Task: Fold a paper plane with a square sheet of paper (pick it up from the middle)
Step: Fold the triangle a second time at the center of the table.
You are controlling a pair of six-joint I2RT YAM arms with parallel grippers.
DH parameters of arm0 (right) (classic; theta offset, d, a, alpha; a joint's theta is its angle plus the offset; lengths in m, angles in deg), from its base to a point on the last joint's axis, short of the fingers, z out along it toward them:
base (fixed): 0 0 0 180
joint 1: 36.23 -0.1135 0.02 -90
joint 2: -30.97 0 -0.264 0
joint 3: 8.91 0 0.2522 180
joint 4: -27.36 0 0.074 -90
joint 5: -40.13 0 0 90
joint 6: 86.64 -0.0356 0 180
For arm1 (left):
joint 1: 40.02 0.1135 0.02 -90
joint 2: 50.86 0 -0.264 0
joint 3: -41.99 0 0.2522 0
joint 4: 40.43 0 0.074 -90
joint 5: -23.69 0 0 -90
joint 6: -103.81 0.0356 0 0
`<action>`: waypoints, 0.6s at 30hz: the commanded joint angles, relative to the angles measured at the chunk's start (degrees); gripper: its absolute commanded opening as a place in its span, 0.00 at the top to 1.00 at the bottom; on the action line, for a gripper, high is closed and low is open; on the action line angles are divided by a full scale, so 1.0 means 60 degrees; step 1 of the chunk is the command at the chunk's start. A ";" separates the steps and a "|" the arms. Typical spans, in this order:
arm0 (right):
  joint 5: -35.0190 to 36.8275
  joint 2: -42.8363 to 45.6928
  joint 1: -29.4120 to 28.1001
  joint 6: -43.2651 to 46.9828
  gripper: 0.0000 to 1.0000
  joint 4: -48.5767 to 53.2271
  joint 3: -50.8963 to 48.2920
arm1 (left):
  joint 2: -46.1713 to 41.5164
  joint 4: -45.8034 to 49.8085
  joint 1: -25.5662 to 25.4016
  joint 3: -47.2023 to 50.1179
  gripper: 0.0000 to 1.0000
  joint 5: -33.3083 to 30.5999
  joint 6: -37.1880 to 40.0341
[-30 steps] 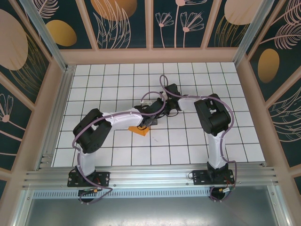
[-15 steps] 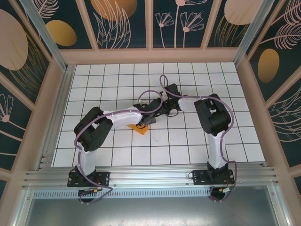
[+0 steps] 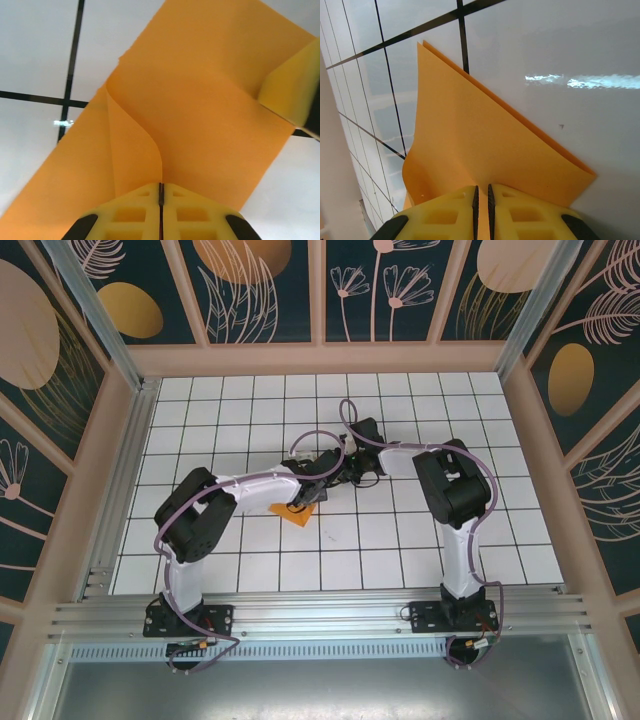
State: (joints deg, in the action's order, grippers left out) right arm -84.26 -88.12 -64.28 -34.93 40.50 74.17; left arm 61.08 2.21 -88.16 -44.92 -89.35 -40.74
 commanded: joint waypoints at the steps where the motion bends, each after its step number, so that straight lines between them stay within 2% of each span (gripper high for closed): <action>1: 0.0275 -0.0464 -0.0096 0.0185 0.82 0.0803 -0.0098 | -0.0073 0.0540 0.0084 -0.0099 0.92 -0.0256 -0.0051; 7: 0.0279 -0.0493 -0.0085 0.0184 0.82 0.0818 -0.0076 | 0.0249 0.0554 0.0105 -0.0430 0.92 -0.0149 -0.0051; 11: 0.0283 -0.0503 -0.0094 0.0199 0.82 0.0810 -0.0054 | 0.0354 0.0261 0.0150 -0.0553 0.91 0.0334 -0.0103; 18: 0.0239 -0.0470 -0.0104 0.0199 0.82 0.0777 -0.0041 | 0.0467 0.0398 0.0247 -0.0583 0.91 0.0241 -0.0415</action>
State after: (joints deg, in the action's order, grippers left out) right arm -84.24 -88.12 -64.28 -34.68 40.65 74.24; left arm 62.92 3.52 -87.35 -47.32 -87.76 -41.57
